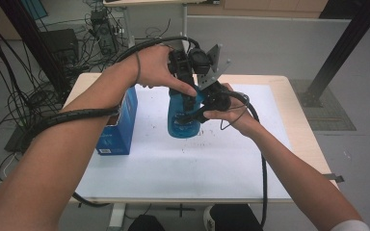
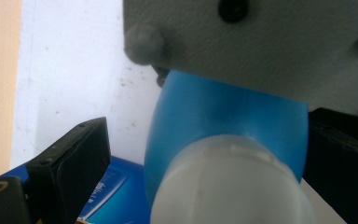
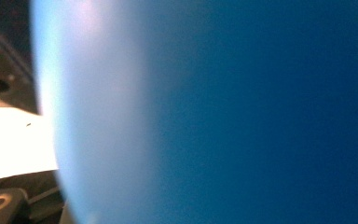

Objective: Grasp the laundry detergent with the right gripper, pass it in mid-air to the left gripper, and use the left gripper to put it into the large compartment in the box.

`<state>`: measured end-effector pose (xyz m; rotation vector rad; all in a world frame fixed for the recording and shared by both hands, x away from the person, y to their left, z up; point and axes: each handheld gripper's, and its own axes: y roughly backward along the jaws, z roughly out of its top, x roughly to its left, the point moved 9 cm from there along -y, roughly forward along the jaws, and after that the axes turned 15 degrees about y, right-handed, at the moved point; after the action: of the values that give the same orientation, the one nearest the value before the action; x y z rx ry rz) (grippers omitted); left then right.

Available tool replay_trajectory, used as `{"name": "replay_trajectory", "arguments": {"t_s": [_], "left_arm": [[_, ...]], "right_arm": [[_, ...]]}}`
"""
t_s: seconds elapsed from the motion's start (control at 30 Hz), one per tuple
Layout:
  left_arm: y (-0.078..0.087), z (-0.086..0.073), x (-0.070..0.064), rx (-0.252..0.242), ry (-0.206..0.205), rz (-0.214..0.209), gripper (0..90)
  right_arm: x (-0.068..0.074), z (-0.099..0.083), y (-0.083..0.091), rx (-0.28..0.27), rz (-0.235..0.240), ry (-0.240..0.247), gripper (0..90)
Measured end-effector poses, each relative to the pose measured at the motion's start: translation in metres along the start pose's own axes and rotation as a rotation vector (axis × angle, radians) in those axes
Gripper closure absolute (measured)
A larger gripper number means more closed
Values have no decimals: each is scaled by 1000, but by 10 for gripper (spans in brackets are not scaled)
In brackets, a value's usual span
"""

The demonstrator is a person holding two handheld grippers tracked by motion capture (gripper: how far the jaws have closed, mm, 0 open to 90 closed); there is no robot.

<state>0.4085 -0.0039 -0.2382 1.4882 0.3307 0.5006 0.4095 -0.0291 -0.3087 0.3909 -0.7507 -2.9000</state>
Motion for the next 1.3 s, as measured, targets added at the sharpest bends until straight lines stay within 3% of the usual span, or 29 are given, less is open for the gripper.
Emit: {"name": "replay_trajectory", "arguments": {"t_s": [1.3], "left_arm": [[1, 0, 1, 1, -3, 6, 55]], "right_arm": [[0, 1, 2, -4, -2, -1, 435]]}}
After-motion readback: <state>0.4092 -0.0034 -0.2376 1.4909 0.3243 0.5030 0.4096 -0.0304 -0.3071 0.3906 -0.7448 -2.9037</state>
